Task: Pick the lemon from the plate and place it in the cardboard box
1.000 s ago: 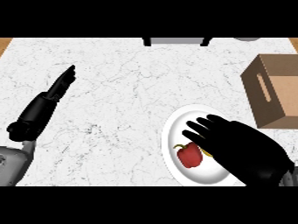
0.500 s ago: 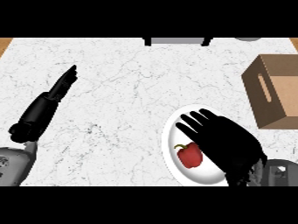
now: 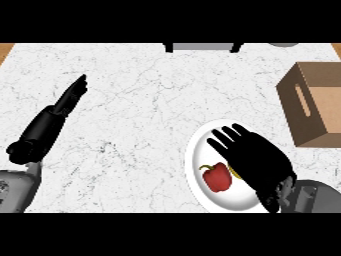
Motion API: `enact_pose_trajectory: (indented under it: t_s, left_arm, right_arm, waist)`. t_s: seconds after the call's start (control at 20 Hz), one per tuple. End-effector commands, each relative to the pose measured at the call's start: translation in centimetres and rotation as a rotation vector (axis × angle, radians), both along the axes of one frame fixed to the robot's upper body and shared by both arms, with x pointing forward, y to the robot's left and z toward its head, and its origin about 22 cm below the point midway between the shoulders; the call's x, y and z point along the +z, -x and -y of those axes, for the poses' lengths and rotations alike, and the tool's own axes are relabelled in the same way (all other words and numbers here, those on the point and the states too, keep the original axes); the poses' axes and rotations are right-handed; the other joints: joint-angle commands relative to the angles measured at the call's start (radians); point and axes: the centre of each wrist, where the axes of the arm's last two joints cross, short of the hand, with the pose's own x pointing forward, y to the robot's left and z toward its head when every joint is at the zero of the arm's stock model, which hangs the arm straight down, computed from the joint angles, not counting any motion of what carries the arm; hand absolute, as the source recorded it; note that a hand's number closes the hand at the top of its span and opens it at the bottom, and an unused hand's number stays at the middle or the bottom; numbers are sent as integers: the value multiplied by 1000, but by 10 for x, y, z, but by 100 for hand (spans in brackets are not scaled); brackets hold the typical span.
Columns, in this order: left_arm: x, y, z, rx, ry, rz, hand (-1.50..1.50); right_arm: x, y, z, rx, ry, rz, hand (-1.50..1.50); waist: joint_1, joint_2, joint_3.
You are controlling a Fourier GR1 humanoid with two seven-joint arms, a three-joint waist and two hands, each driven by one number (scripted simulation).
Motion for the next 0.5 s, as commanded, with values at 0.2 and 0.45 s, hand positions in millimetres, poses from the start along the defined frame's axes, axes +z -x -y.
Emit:
enact_pose_trajectory:
  t_s: [0.2, 0.45]
  left_arm:
    - [-4, 0, -24, 9, 9, -4, 0]
    - [-10, -7, 17, 2, -7, 7, 0]
  right_arm:
    - [-15, -15, 15, 5, -29, -42, -150]
    - [-32, -20, 13, 15, -7, -50, -150]
  waist:
    - [-1, 0, 0]
    - [-2, 1, 0]
